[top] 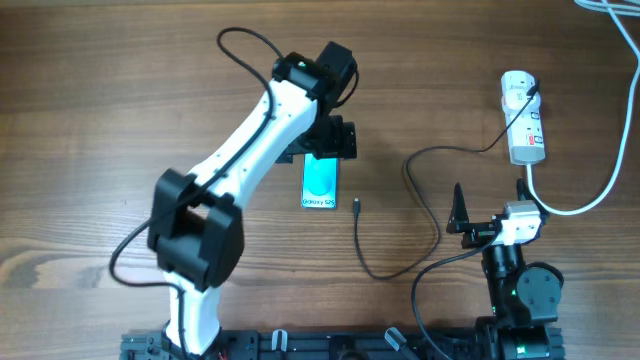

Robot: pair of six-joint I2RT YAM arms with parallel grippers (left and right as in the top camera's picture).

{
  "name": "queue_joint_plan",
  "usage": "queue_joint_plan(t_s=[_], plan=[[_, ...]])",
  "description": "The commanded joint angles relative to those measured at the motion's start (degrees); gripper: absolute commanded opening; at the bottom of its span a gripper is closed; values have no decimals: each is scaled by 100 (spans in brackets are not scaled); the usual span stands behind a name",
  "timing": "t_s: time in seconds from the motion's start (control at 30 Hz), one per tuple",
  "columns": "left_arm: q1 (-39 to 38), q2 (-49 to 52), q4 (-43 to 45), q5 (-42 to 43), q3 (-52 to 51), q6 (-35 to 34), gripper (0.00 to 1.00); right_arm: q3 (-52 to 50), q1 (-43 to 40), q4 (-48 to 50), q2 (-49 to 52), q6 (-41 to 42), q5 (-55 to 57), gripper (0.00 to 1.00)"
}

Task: Plug charger to phone and switch on socket
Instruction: 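Move the left gripper over the blue phone and lower onto it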

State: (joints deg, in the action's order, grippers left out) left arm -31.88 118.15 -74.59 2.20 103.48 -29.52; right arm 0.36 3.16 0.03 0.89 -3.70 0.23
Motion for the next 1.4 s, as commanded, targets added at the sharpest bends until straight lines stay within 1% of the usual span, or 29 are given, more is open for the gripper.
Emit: queue_joint_plan(t_s=[0.0,0.13,0.3,0.5,0.87,1.03,1.23,1.37], plan=[[-15,326,203,-249,39,-118,100,-7,-24,33,-61,85,20,100],[-15,337,245,-251,26,-109,100,-7,-24,33,-61,85,20,100],[-15,339,660,-251,-339,-55,100,-7,-24,33,-61,85,20,100],[-17,341,787,-225,-472,-57,100,-7,-24,33,-61,85,20,100],[-186,354,1659,-205,-1517,-57,100,-7,-24,33,-61,85,20,100],[-328,356,1864,-249,-1541,-103,100,-7,-24,33,-61,87,20,100],[-321,358,1891,-767,-1541,-256,100,-7,-24,33,-61,85,20,100],[-323,358,1952,-765,-1541,-247,100,-7,-24,33,-61,85,20,100]])
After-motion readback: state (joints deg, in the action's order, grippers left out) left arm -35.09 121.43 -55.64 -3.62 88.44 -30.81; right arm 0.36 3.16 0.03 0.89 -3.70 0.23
